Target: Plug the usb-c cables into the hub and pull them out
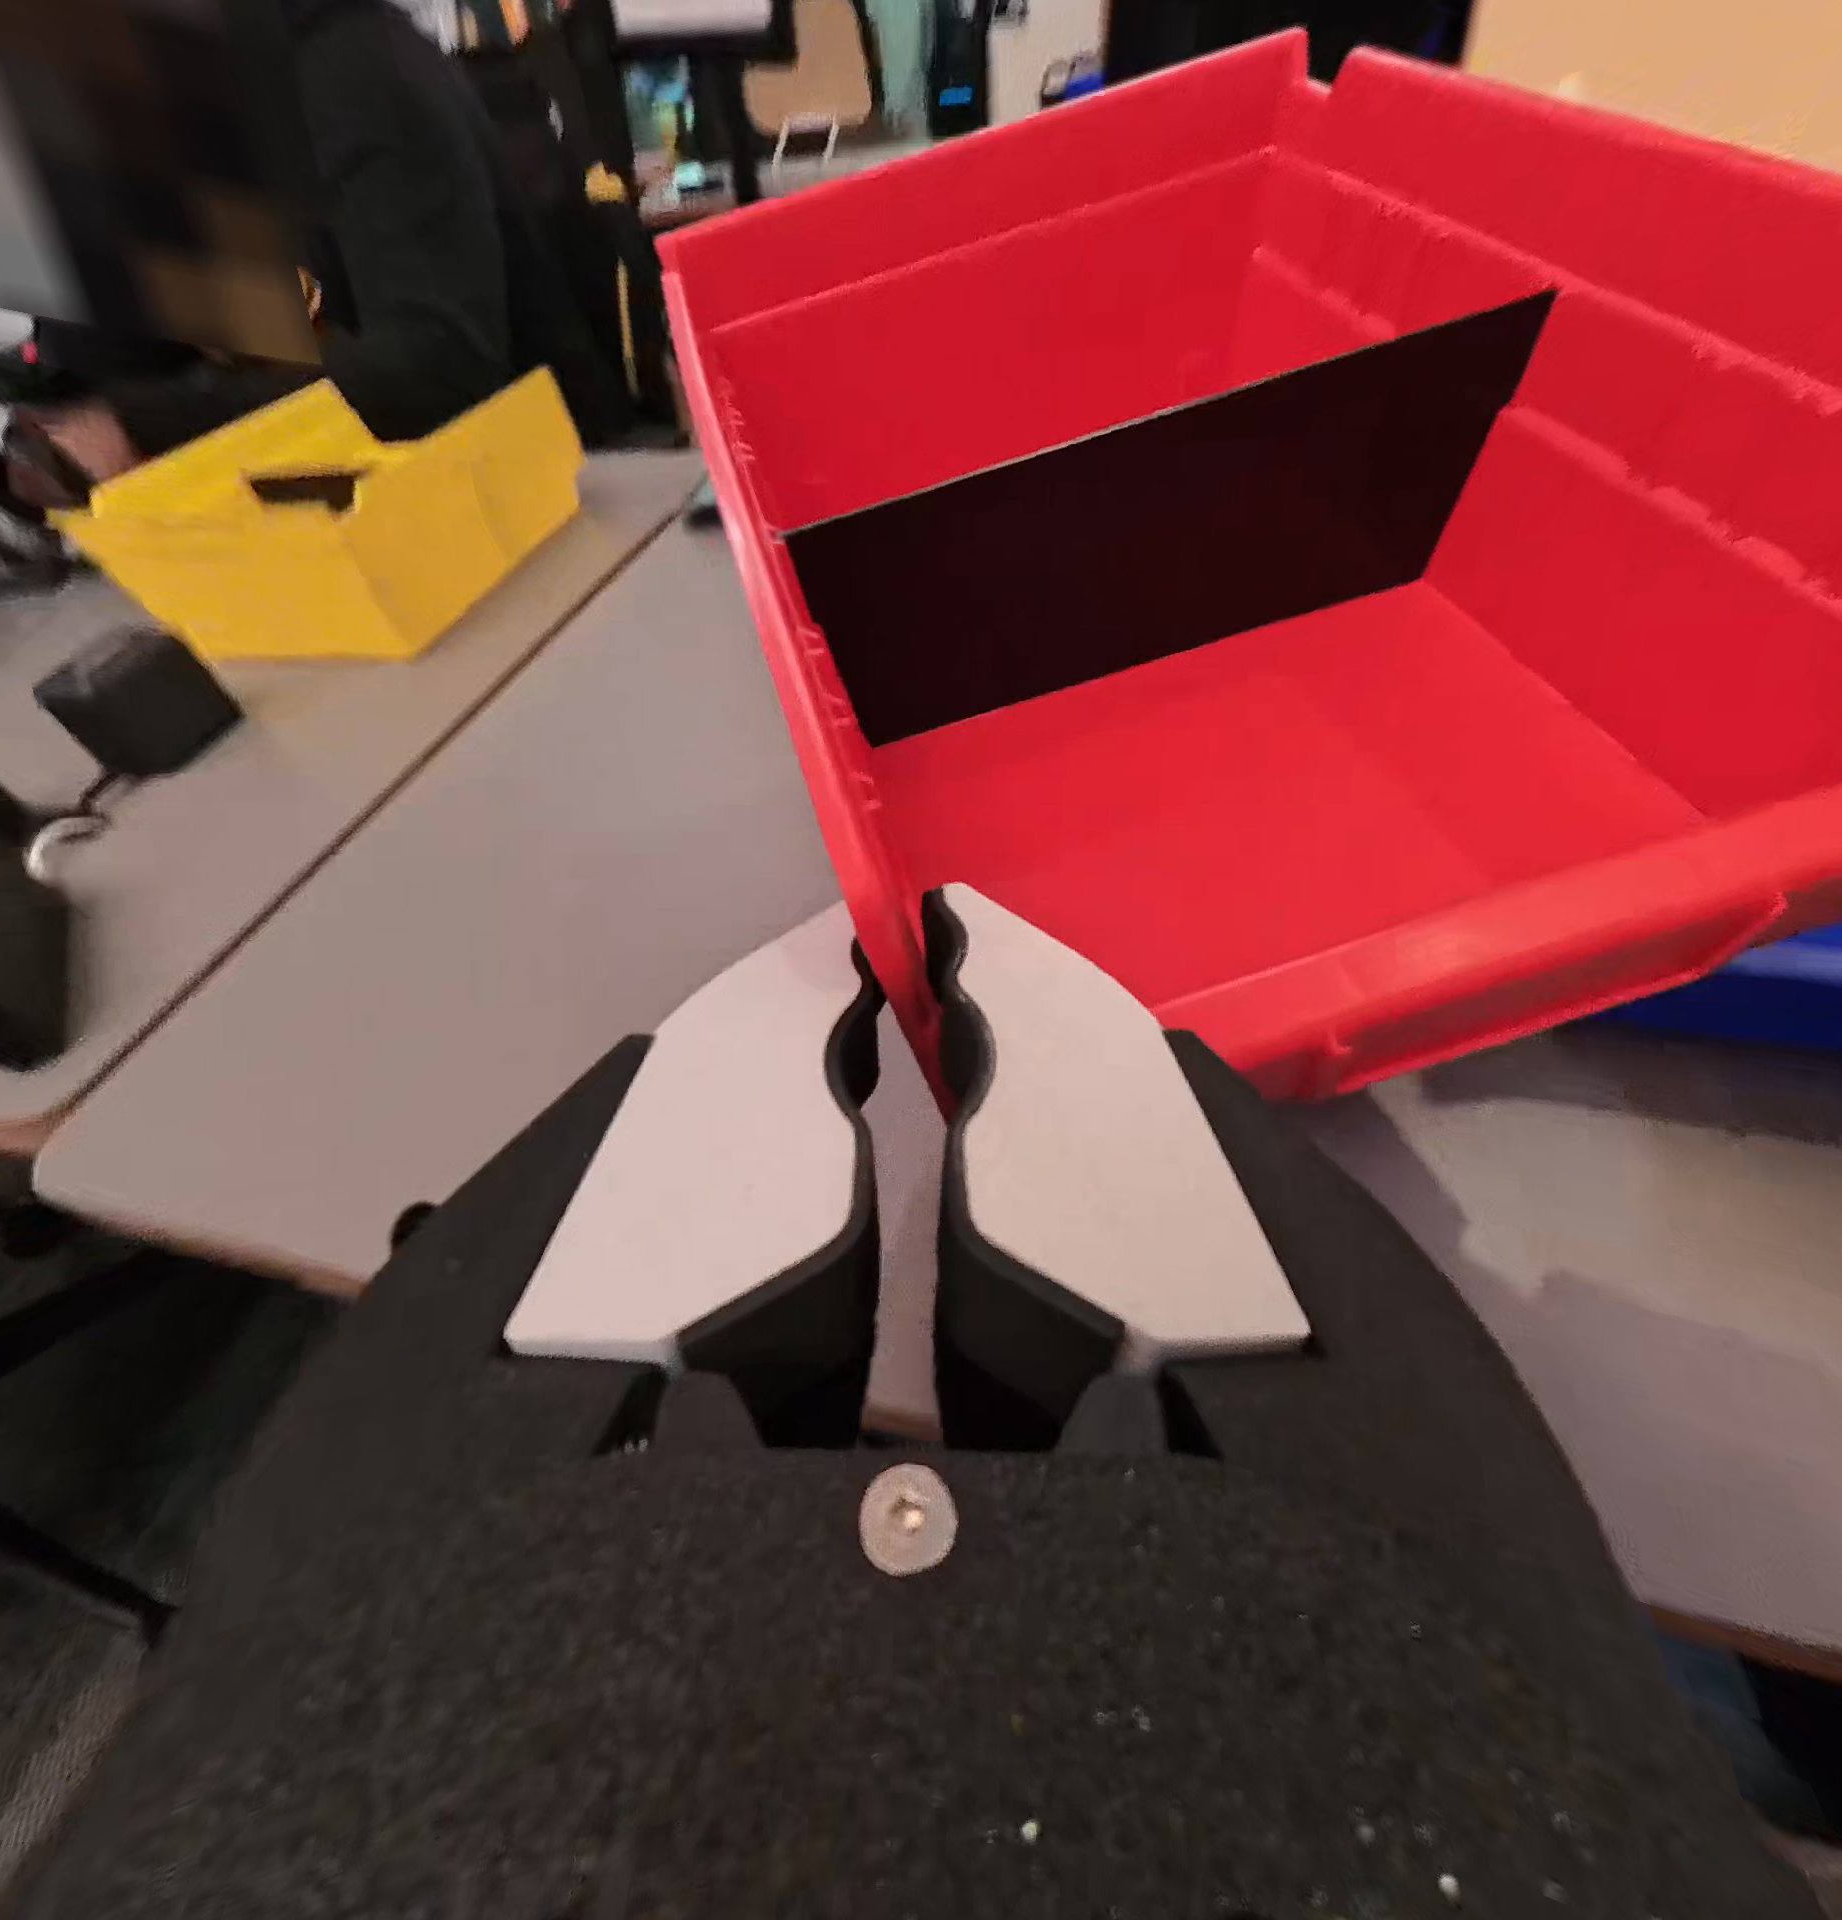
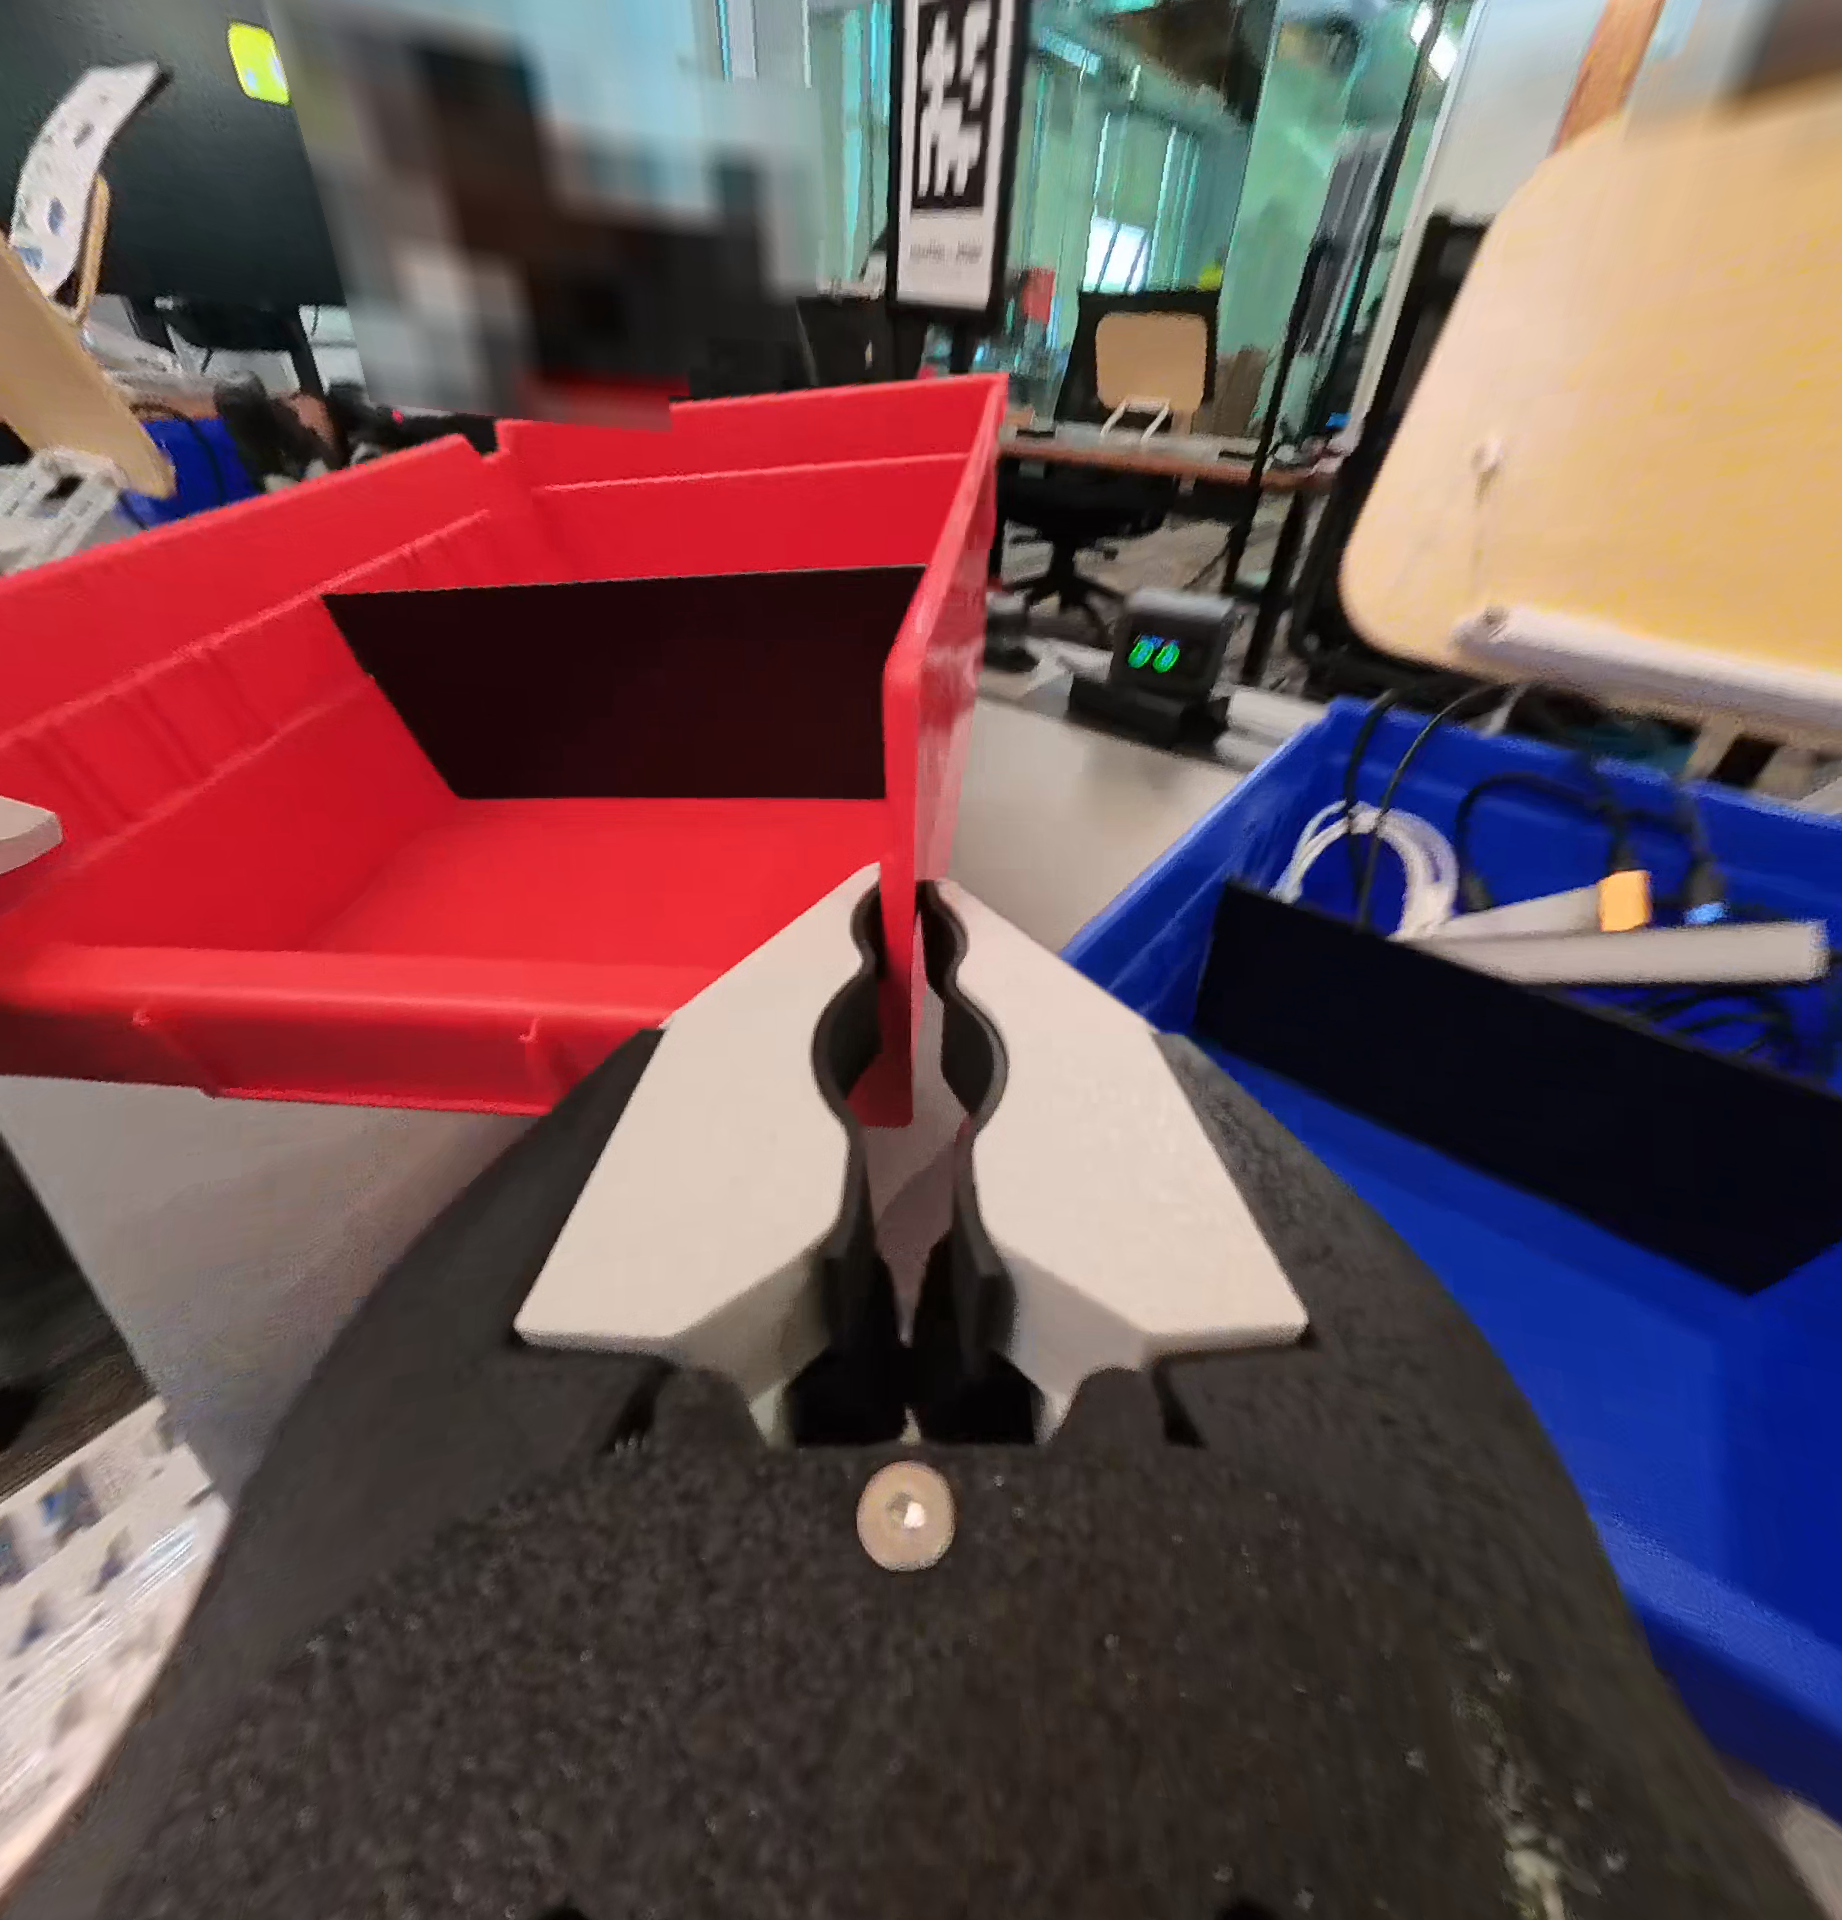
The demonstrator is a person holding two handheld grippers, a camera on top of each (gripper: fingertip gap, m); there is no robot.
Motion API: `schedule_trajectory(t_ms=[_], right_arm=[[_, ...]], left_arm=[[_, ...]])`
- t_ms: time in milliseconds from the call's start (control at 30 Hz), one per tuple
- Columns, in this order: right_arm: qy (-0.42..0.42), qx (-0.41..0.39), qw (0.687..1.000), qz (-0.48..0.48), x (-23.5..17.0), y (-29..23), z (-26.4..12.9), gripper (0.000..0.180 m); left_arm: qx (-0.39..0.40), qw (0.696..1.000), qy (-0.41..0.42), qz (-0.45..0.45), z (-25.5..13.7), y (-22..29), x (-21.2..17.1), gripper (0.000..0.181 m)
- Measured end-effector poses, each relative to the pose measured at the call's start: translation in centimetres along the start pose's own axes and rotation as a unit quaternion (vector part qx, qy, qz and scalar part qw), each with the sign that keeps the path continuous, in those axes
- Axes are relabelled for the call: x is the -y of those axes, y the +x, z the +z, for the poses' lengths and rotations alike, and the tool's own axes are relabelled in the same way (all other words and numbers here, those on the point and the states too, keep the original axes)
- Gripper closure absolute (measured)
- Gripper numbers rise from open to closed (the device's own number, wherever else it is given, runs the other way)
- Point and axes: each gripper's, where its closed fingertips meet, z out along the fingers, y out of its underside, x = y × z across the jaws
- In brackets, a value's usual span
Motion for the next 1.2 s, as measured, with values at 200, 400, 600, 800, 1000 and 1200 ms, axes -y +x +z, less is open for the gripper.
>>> schedule_trajectory(t_ms=[200, 400, 600, 800, 1000, 1200], right_arm=[[0.08, -0.106, 0.991, -0.015, 5.7, 10.7, -4.9, 0.176], [0.094, -0.26, 0.961, -0.011, 3.1, 28.3, -14.4, 0.178], [0.022, -0.358, 0.932, 0.053, -2.7, 43.0, -23.0, 0.179], [-0.116, -0.351, 0.926, 0.074, -9.5, 47.4, -25.2, 0.179], [-0.192, -0.326, 0.922, 0.086, -13.2, 47.3, -24.8, 0.178], [-0.189, -0.316, 0.924, 0.106, -13.3, 48.3, -23.8, 0.177]], left_arm=[[-0.109, 0.99, 0.086, 0.038, 1.9, 11.2, 8.0, 0.174], [-0.252, 0.954, 0.091, 0.136, 3.4, 31.9, 9.2, 0.171], [-0.332, 0.932, 0.025, 0.143, 4.1, 49.0, 5.0, 0.17], [-0.32, 0.933, 0.017, 0.167, 4.8, 53.9, 2.0, 0.172], [-0.332, 0.928, -0.03, 0.164, 5.2, 54.0, -1.7, 0.17], [-0.356, 0.921, -0.05, 0.149, 4.9, 54.2, -1.6, 0.166]])
